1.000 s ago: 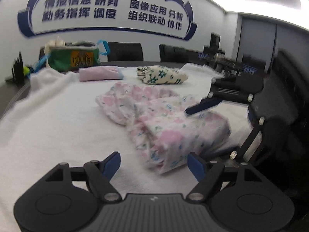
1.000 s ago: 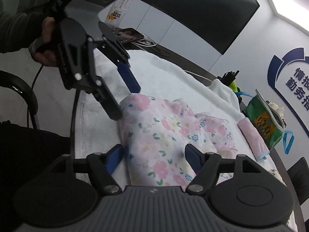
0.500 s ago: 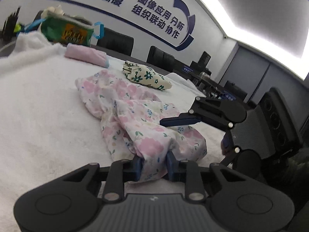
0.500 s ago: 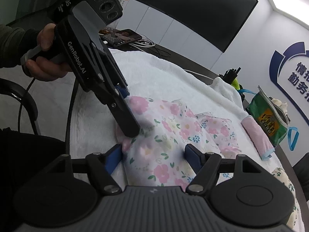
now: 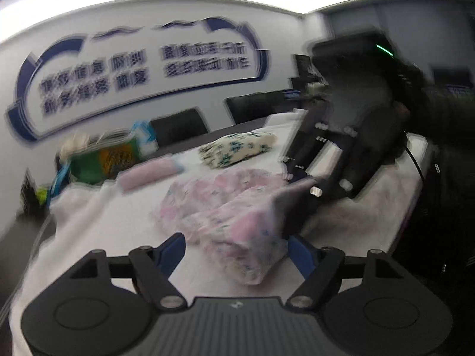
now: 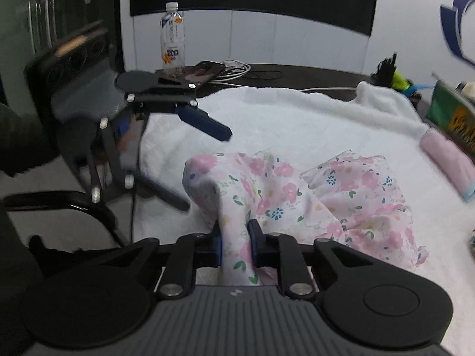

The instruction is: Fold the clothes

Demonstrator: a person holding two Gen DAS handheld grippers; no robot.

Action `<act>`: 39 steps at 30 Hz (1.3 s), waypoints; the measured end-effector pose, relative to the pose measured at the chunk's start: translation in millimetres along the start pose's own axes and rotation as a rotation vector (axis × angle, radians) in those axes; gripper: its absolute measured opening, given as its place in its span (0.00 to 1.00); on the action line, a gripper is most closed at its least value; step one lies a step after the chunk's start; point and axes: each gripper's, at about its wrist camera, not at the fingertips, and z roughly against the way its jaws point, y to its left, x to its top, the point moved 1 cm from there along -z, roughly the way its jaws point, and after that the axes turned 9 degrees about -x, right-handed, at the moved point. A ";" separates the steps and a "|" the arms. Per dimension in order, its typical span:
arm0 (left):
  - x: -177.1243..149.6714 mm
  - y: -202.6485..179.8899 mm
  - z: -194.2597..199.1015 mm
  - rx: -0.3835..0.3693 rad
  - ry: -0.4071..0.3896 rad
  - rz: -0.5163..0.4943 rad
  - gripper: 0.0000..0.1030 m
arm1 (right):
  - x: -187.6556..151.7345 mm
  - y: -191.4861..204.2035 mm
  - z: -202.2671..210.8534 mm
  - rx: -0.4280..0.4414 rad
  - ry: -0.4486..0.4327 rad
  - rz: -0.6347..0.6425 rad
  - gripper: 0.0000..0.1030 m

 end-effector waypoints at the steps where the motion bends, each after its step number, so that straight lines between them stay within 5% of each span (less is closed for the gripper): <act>1: 1.7 -5.9 -5.0 -0.004 0.005 -0.051 0.73 | 2.1 -5.0 0.9 0.023 0.005 -0.014 0.15; 13: -8.5 -61.3 -30.4 -0.042 -0.054 -0.404 0.75 | -10.3 -19.7 30.1 0.359 0.037 -0.195 0.13; 16: -13.0 -63.2 -35.2 -0.110 -0.029 -0.385 0.64 | -14.6 -23.6 35.1 0.367 0.050 -0.244 0.14; 18: -10.6 -51.4 -38.6 -0.178 0.001 -0.286 0.54 | -17.4 -26.1 38.6 0.371 0.058 -0.276 0.25; 20: -7.0 -30.8 -40.4 -0.250 0.002 -0.150 0.53 | -25.7 -23.7 58.0 0.296 -0.023 -0.221 0.74; 22: -2.6 -8.5 -42.3 -0.303 -0.010 -0.012 0.53 | -36.1 -19.9 78.6 0.197 -0.144 -0.155 0.99; 27: 1.9 41.2 -54.9 -0.443 0.003 0.273 0.53 | -58.8 -0.8 70.2 -0.010 -0.209 -0.021 0.95; 28: 2.3 48.3 -57.8 -0.465 0.013 0.311 0.53 | -61.7 1.7 61.3 -0.056 -0.207 -0.002 0.79; 29: 2.7 55.4 -60.7 -0.486 0.022 0.349 0.50 | -62.2 2.2 52.9 -0.069 -0.195 -0.008 0.44; 31: 6.2 71.3 -61.2 -0.531 0.026 0.458 0.49 | -61.4 -13.8 41.1 0.042 -0.152 -0.135 0.24; 34: 1.6 95.8 -55.9 -0.559 -0.026 0.659 0.52 | -69.4 -39.9 46.4 0.186 -0.189 -0.379 0.23; 39: -16.5 114.2 -67.5 -0.372 -0.043 0.906 0.58 | -88.0 -69.3 34.6 0.130 -0.160 -0.754 0.23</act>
